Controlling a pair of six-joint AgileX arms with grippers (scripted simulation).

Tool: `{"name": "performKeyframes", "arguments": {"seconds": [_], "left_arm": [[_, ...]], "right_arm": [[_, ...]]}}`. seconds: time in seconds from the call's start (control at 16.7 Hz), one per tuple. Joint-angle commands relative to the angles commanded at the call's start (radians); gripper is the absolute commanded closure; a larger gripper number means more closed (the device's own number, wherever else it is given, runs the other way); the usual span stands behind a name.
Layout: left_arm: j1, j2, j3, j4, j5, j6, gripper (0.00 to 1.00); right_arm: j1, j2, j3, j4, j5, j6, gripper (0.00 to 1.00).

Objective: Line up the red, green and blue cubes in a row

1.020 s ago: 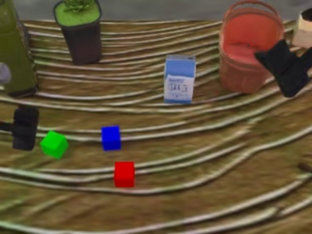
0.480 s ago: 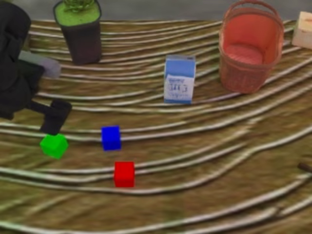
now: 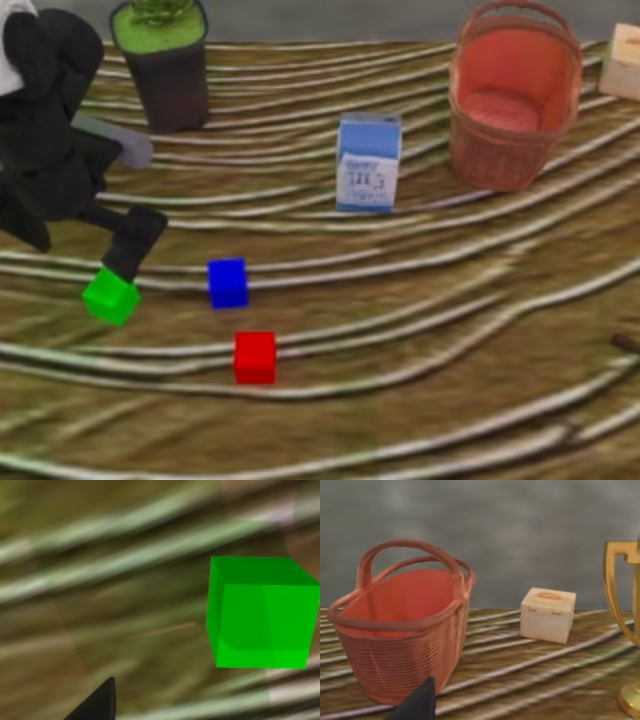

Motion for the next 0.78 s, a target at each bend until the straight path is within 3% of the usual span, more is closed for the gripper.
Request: {"name": "performKeyframes", "arguments": {"seconds": [0.36,0.78], "left_arm": [[0.003,0.012,-0.005,0.014,0.0,0.001,0.0],[0.002,0.107,-0.137,0.245,0.001,0.003,0.0]], "right_arm": [[0.0,0.0,0.0,0.0,0.0,0.0,0.0],[0.0,0.0,0.0,0.0,0.0,0.0,0.0]]}}
